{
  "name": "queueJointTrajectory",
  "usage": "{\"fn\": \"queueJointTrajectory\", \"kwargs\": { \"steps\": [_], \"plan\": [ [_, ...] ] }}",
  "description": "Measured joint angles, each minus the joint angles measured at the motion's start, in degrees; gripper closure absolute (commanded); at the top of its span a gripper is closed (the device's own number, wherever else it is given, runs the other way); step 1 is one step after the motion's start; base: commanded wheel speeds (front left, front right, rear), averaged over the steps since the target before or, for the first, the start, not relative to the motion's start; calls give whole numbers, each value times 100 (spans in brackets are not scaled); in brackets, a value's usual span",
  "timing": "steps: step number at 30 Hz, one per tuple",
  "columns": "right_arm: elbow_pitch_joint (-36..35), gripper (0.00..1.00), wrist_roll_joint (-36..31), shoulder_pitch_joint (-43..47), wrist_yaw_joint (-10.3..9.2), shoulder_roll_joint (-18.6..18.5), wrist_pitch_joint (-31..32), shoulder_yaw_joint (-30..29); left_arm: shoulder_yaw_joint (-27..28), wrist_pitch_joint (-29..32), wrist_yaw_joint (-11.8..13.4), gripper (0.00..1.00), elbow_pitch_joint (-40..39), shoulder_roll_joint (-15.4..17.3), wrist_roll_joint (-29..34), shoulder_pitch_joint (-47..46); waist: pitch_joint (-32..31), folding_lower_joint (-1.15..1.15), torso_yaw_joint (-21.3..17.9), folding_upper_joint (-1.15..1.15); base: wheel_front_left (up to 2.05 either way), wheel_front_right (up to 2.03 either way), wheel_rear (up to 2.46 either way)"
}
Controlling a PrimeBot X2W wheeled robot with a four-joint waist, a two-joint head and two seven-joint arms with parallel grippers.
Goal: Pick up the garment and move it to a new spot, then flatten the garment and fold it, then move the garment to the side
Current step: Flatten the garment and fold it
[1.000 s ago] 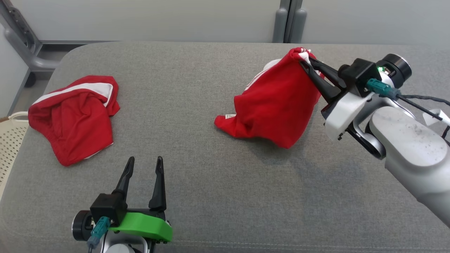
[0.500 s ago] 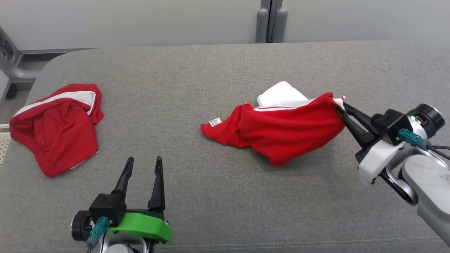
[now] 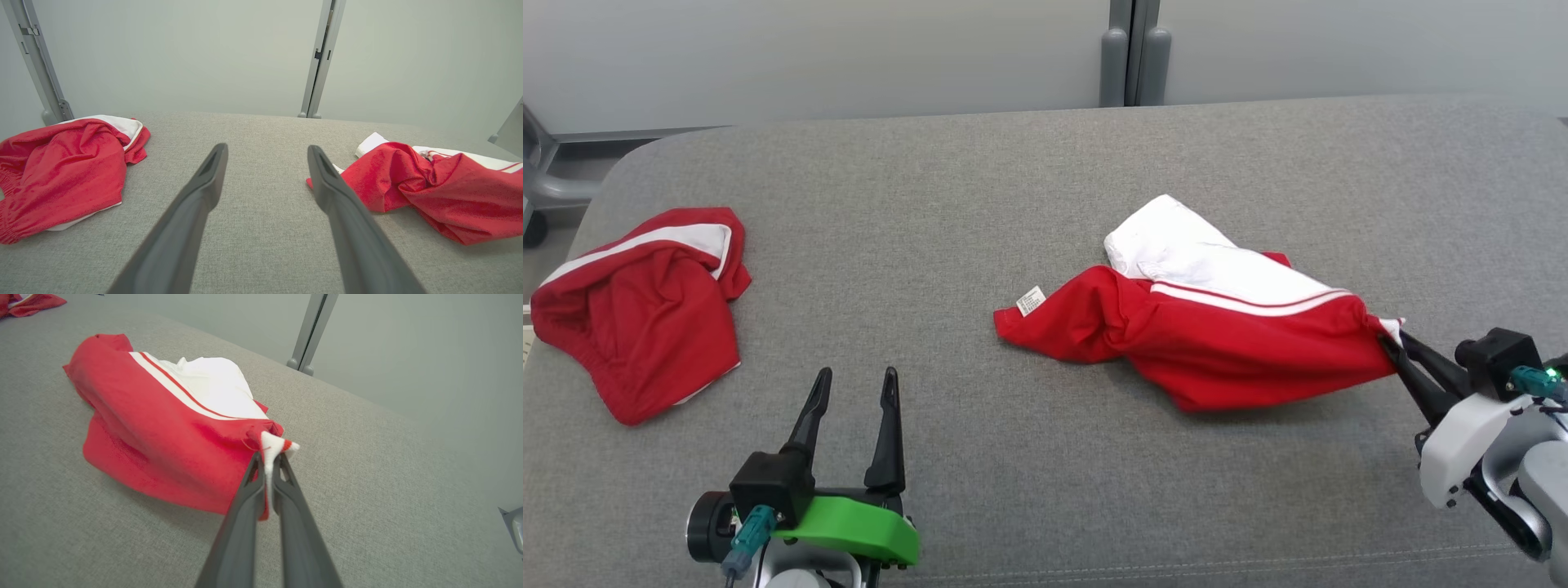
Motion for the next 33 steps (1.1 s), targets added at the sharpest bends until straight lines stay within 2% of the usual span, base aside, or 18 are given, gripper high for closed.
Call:
{"fn": "queueJointTrajectory", "kwargs": {
  "steps": [5,9,12,16,18,23,27,33],
  "plan": [
    [510,100,434,143,0,121,22,463,0,0,-23,0,27,0,18,4,-23,0,19,0,0,0,0],
    [1007,100,747,141,0,260,361,827,-8,0,-24,0,48,0,18,8,-56,0,38,0,0,0,0],
    [1316,100,915,90,0,341,511,985,-4,0,-24,0,58,0,18,18,-79,0,40,0,0,0,0],
    [1726,100,962,-123,0,392,388,1058,21,0,-24,0,65,0,19,92,-96,0,6,0,0,0,0],
    [1844,0,1000,-171,0,422,302,1050,25,0,-23,0,59,0,22,92,-98,0,-17,0,0,0,0],
    [1806,0,1244,-235,0,432,80,870,37,0,-22,0,44,-1,23,95,-106,0,-69,0,0,0,0],
    [1440,0,1438,-237,-1,425,8,563,59,0,-21,0,32,-1,23,101,-100,0,-104,0,0,0,0],
    [692,0,1067,-110,0,508,-1,-216,78,0,-15,0,1,-1,33,103,-70,0,-147,0,0,0,0]
  ]
}}
